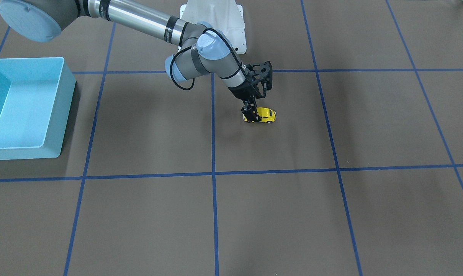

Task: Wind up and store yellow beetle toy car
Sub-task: 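Lower the right gripper onto the yellow car and close it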

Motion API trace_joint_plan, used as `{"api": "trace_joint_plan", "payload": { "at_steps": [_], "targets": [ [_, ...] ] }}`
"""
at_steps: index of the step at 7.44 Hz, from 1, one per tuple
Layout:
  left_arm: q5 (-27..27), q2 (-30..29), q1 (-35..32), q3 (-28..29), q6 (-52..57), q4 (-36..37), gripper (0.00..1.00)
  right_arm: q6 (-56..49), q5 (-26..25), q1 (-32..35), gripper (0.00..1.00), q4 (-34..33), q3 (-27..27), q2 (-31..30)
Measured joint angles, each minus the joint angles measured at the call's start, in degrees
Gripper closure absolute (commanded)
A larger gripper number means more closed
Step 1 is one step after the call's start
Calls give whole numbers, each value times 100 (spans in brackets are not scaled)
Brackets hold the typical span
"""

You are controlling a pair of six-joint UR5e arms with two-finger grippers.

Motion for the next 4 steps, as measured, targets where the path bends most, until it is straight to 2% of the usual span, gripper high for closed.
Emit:
{"api": "trace_joint_plan", "payload": {
  "at_steps": [3, 4],
  "targets": [
    [0, -7, 1, -1, -2, 0, 0, 0, -56, -37, 2, 154, -225, 60],
    [-2, -14, 1, -7, -4, 0, 0, 0, -86, -46, 11, 224, -323, 99]
  ]
}}
